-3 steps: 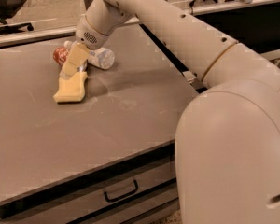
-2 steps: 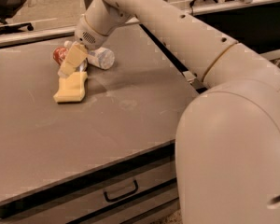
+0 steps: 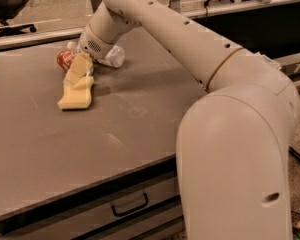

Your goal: Pick coke can

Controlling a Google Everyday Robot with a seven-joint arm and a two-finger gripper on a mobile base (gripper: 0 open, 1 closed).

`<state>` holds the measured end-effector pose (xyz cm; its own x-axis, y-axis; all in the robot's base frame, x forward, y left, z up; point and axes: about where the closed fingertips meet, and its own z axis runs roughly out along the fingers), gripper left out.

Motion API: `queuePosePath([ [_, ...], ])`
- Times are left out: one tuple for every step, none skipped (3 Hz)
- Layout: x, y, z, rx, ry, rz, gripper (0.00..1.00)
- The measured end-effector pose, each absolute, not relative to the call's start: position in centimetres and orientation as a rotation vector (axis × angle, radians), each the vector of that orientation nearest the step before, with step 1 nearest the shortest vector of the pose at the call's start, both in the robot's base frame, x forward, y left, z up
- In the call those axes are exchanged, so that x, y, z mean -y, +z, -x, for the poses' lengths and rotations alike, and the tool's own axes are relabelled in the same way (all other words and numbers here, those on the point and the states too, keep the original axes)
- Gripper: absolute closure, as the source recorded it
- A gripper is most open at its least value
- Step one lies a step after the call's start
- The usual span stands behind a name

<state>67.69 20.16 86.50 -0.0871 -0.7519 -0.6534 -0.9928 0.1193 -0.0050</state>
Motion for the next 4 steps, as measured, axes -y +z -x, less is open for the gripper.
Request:
queuePosePath([
  [-20.6, 85.4, -69.1, -1.906, 0.621, 1.685, 0.22],
  [-21.0, 85.2, -70.2, -1.909, 0.632, 1.665, 0.26],
  [-21.4, 85.8, -70.7, -1.903, 0.650, 1.649, 0.30],
  [-21.6, 86.1, -70.8, -1.899, 0.665, 1.643, 0.47],
])
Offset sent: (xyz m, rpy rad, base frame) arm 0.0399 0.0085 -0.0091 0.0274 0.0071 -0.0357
